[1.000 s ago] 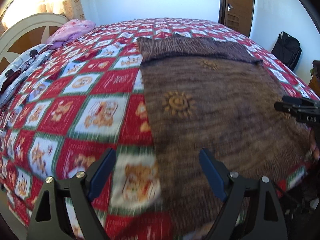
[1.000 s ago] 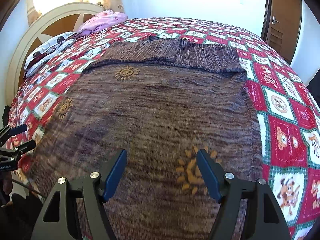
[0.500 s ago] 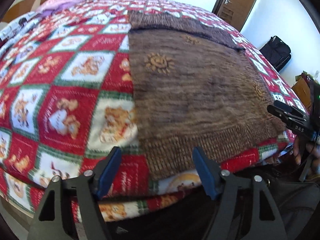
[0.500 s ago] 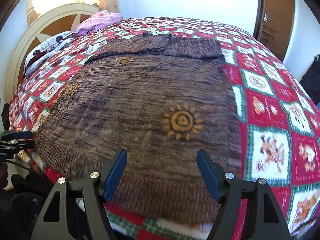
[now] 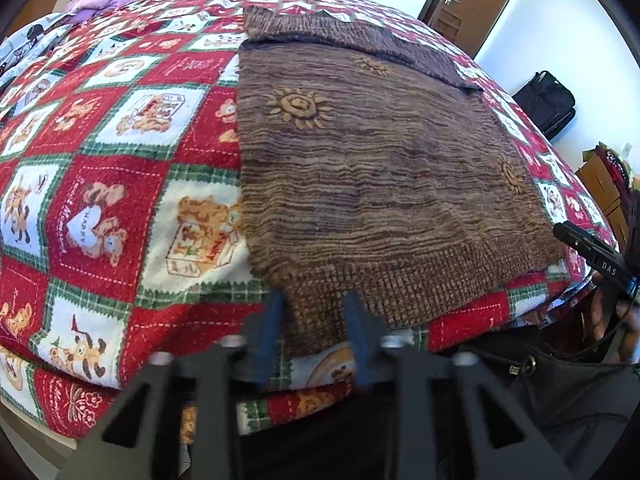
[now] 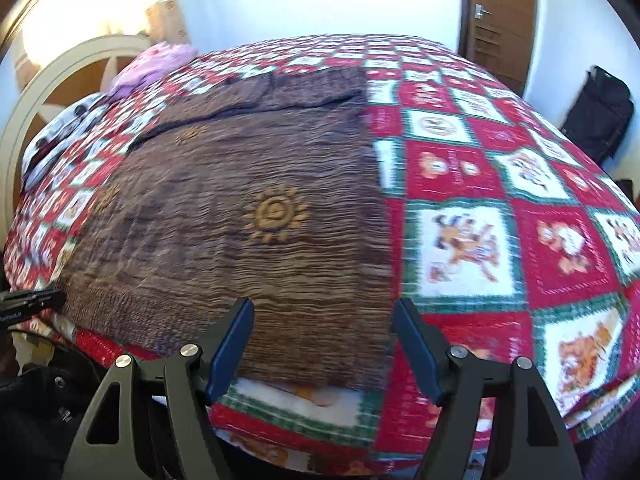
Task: Fold small clothes
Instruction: 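Move the left tool to the sweater hem and grasp it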
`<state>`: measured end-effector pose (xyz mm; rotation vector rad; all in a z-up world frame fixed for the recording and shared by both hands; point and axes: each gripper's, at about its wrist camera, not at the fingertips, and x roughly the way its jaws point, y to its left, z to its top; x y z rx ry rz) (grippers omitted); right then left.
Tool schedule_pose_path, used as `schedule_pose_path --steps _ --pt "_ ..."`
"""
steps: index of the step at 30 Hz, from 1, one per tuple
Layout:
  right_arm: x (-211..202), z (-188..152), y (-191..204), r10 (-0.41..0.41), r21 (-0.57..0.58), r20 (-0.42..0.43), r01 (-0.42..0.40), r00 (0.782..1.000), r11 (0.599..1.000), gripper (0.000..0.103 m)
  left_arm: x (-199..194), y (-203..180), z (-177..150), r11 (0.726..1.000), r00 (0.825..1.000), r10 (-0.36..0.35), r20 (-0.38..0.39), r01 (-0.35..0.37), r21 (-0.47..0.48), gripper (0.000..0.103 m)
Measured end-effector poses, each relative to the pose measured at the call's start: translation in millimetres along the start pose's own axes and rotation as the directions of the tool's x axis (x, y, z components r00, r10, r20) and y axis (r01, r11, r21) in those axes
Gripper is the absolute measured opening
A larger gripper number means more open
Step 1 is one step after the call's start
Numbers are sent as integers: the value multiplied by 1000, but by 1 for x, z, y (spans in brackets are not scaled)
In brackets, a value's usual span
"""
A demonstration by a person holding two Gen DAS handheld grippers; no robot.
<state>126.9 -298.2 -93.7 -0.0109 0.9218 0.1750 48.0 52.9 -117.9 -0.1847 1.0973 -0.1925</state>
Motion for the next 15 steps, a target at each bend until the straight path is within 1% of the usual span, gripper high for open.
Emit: schedule_pose_path --steps 2,4,7,8,11,12,13,15 --pt "0 -2 -6 -3 20 -7 3 1000 1000 73 0 2 0 1000 1000 -7 3 7 -6 15" --pt "2 -5 -11 -7 33 -24 8 1000 999 73 -1 3 0 1000 1000 -9 7 9 -7 14" --pt "5 -9 -12 26 40 -47 -25 999 999 73 0 3 0 1000 1000 -12 9 12 -6 15" --pt "5 -10 -10 23 30 -49 -22 999 999 73 0 2 0 1000 1000 -10 9 10 -6 15" --pt "4 -13 -9 -20 12 -57 21 998 1000 72 0 1 0 1000 1000 0 9 0 2 15" --pt "3 -14 -10 -26 17 -59 27 998 999 70 1 1 0 1000 1000 2 8 -2 3 15" --pt "3 -15 -11 -29 21 -59 30 998 999 66 1 1 1 1000 1000 2 7 -2 3 17" --pt "3 -16 -10 -16 20 -53 17 998 1000 54 2 1 1 1000 1000 -7 5 7 1 21"
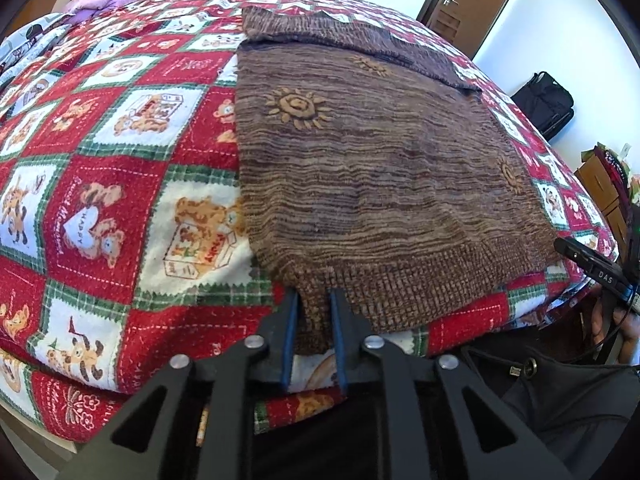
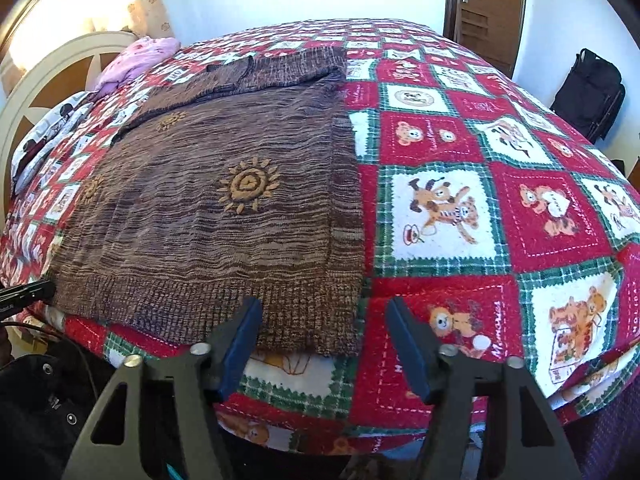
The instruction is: Fold small clothes
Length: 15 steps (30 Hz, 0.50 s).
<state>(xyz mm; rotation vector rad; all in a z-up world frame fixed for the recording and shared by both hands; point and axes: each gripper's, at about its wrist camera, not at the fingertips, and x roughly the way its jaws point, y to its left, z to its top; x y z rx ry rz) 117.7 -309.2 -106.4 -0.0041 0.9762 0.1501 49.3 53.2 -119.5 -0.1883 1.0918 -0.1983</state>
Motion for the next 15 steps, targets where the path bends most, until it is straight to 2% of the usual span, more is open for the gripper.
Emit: schedule_pose_path --steps 1,3,4,5,7,9,10,11,15 --pt "1 0 2 8 -7 2 -8 1000 1000 38 0 -1 0 1000 1000 -6 0 6 3 25" --pt "2 -2 9 17 -23 7 -17 1000 1000 36 2 -3 0 1000 1000 -25 -2 25 6 34" --pt "2 -3 12 21 -37 13 -21 1000 999 29 2 -4 0 999 999 -42 1 42 9 40" --pt "2 -4 15 24 -48 20 -23 1000 999 19 2 -5 0 999 999 -47 4 47 12 42" --pt "1 -3 13 39 -33 25 -39 999 999 14 2 -7 0 999 999 -39 10 39 23 42" --pt "-2 -2 7 70 -4 39 -70 997 998 9 1 -7 0 999 999 -34 19 34 31 35" --pt "-3 -1 4 88 10 49 -89 995 996 8 0 -7 0 999 999 -27 26 26 36 13" --pt "-5 -1 2 101 21 62 -102 993 995 8 0 -7 0 999 999 -28 24 27 39 9" --pt "-20 4 1 138 23 141 -142 980 990 8 -10 -7 1 998 997 -18 75 14 56 9"
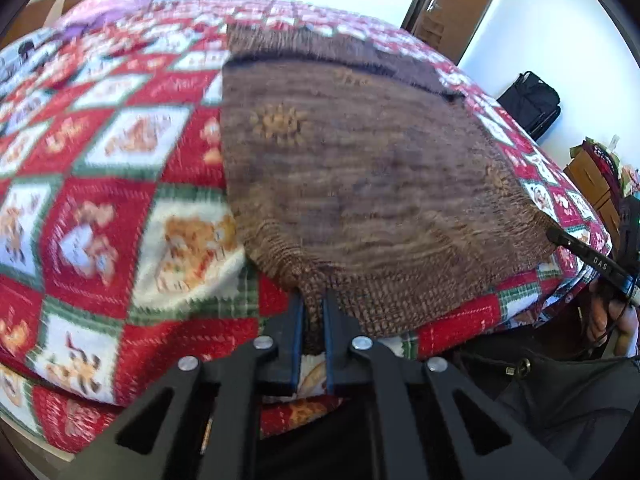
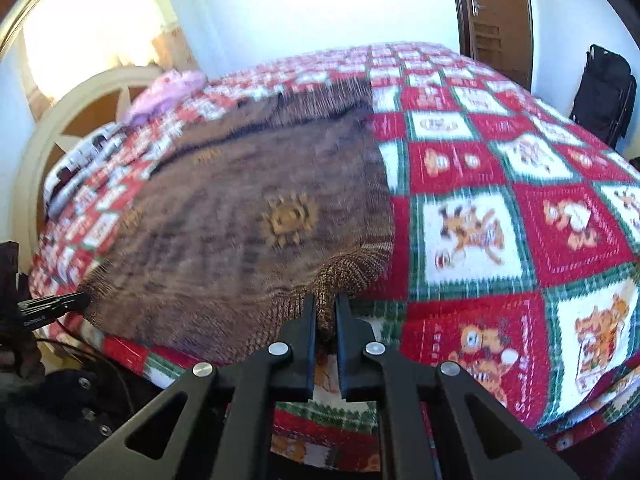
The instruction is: Fold small clothes
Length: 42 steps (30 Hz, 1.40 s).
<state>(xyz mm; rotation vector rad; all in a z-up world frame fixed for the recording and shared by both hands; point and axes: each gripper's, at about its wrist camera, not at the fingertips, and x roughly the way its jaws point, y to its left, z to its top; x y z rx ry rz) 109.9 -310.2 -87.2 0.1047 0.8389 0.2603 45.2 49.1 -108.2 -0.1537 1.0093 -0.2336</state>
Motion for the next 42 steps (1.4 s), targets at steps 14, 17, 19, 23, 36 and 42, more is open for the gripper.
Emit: schedule_pose_path --steps 14,17,19,23,36,42 --pt "-21 61 7 -16 0 217 17 976 1000 7 -29 10 55 1000 981 -16 195 21 -23 9" --pt "-18 83 11 -22 -8 257 25 966 1000 7 -31 14 74 999 971 -16 237 24 -33 9" --pt "-13 98 13 -23 -11 275 28 961 1000 7 -33 17 84 999 963 -20 268 32 -40 9" --pt "0 125 14 -26 -4 286 28 958 1000 7 -31 25 110 998 951 -11 310 32 -62 9" --pt "36 188 21 -48 -23 289 57 956 998 7 -10 32 174 998 940 31 338 -11 -61 9" --pt "58 220 25 -59 -42 284 74 957 996 7 0 39 208 997 937 55 345 -31 -75 9"
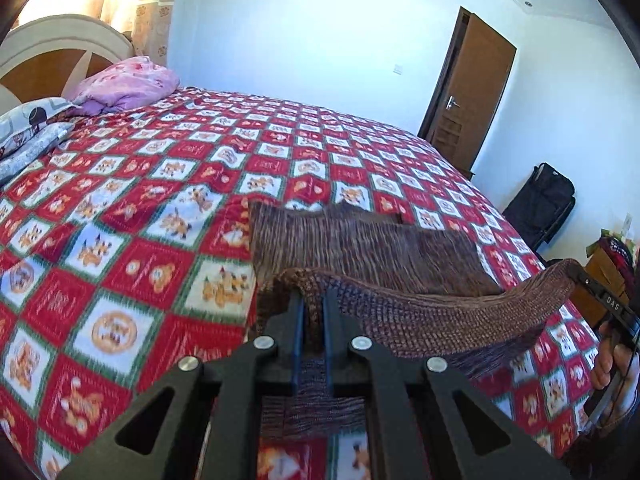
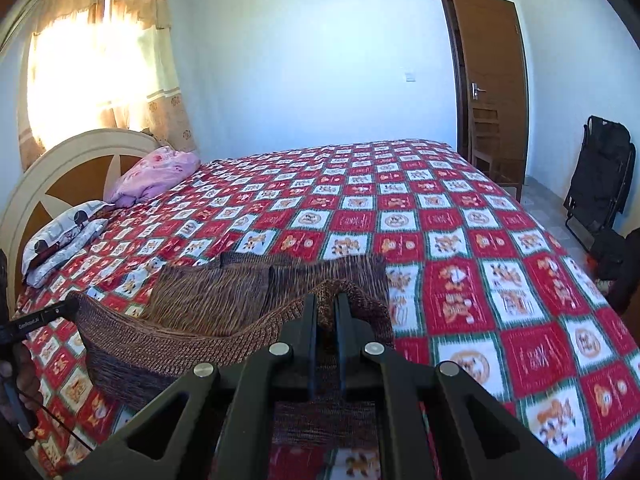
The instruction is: Fold small clothes
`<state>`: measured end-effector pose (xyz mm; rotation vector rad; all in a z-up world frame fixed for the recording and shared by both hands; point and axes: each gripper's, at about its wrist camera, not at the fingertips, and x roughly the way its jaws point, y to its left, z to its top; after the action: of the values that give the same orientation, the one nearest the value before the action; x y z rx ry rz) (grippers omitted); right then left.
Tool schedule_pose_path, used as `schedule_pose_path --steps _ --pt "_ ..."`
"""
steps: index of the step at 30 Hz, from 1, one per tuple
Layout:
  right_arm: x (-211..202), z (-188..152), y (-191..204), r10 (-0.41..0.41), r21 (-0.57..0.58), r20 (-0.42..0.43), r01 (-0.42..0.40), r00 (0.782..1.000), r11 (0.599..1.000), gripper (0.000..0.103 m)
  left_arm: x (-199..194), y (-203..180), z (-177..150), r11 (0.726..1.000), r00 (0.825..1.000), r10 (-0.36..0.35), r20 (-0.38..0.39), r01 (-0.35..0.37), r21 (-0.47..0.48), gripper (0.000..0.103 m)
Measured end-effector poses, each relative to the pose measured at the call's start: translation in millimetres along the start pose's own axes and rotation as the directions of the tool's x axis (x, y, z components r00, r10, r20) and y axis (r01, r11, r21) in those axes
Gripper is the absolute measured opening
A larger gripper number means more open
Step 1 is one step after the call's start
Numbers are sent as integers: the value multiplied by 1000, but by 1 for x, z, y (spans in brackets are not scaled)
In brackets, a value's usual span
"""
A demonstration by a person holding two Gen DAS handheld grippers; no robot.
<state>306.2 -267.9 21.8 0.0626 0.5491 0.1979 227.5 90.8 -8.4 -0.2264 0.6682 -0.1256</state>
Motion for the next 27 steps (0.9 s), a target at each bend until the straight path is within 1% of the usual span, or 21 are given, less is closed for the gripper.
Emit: schedule_pose_path --steps 6,9,16,23,25,27 --pt "40 25 -1 -11 6 -27 11 1000 1000 7 26 3 29 1000 1000 22 3 -22 -8 9" --pt "65 33 -5 -9 25 -59 10 998 1000 7 44 7 40 999 999 35 -12 -36 -14 9" --pt "122 44 -8 -32 9 -121 34 992 999 7 88 14 59 998 997 58 -52 -59 -1 9" --pt "188 48 -19 -59 0 -210 60 976 998 7 141 24 64 996 990 83 -117 -85 -12 9" --pt "208 48 -23 -61 3 -240 63 969 998 7 153 26 65 996 987 89 -132 -91 -12 9" --pt "226 47 -26 -43 7 -271 47 962 999 8 164 28 65 994 984 103 -146 -106 -17 11"
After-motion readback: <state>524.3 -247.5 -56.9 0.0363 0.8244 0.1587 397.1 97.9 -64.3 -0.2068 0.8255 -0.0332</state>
